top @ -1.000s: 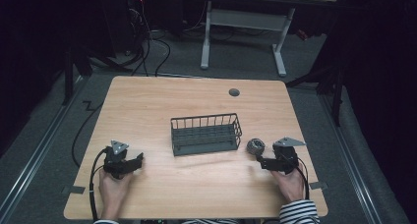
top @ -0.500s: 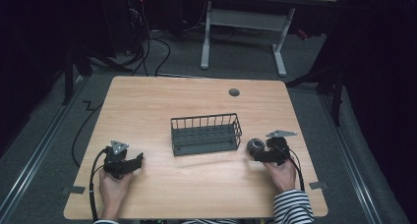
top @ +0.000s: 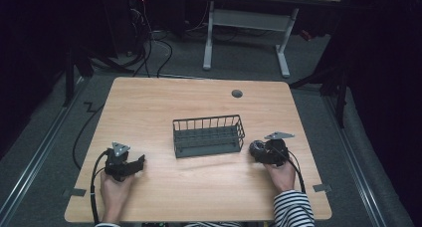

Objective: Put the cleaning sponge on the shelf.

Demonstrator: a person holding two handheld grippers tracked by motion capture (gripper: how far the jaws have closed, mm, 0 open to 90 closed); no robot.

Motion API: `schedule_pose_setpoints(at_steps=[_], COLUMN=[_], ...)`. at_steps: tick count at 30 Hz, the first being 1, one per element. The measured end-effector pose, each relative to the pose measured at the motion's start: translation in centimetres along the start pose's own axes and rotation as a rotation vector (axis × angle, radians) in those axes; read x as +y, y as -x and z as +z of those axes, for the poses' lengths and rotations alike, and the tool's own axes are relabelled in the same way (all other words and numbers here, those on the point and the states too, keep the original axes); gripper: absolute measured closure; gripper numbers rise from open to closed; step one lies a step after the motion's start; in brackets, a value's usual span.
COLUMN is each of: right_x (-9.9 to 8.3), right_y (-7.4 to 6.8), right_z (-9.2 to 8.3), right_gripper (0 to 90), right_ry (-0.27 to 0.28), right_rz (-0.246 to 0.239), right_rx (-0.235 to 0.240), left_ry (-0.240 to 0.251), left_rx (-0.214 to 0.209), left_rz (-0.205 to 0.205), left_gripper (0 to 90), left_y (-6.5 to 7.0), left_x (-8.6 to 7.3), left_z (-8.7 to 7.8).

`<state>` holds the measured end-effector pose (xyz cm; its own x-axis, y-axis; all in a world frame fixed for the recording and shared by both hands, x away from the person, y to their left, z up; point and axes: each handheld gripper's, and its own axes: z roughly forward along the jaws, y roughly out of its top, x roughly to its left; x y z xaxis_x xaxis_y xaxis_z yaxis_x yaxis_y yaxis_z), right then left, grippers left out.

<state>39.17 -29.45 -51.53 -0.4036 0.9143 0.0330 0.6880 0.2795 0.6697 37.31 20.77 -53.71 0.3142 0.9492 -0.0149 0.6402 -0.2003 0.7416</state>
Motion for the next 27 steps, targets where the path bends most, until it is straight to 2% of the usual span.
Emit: schedule_pose_setpoints(at_steps=[8, 9, 16, 20, 27], right_x=[0.1, 0.2, 0.5, 0.9, 2.2], right_y=[-0.1, -0.1, -0.1, -0.2, -0.4], right_z=[-0.7, -1.3, -2.9, -3.8, -5.4], right_gripper=[36.9, 37.2, 37.5, 37.7, 38.0], right_ry=[0.014, 0.035, 0.065, 0.098, 0.12], right_rz=[0.011, 0.017, 0.013, 0.017, -0.008], right_rx=[0.015, 0.02, 0.042, 0.072, 0.102], left_ry=[-0.001, -0.001, 0.0, 0.0, 0.0], left_rx=[-0.001, -0.001, -0.001, -0.001, -0.002], left_rz=[0.002, 0.003, 0.002, 0.002, 0.003], left_gripper=[28.1, 28.1, 28.1, 28.1, 28.0], left_y=[0.0, 0.0, 0.0, 0.0, 0.0], left_x=[0.0, 0.0, 0.0, 0.0, 0.0], left_z=[0.0, 0.0, 0.0, 0.0, 0.0])
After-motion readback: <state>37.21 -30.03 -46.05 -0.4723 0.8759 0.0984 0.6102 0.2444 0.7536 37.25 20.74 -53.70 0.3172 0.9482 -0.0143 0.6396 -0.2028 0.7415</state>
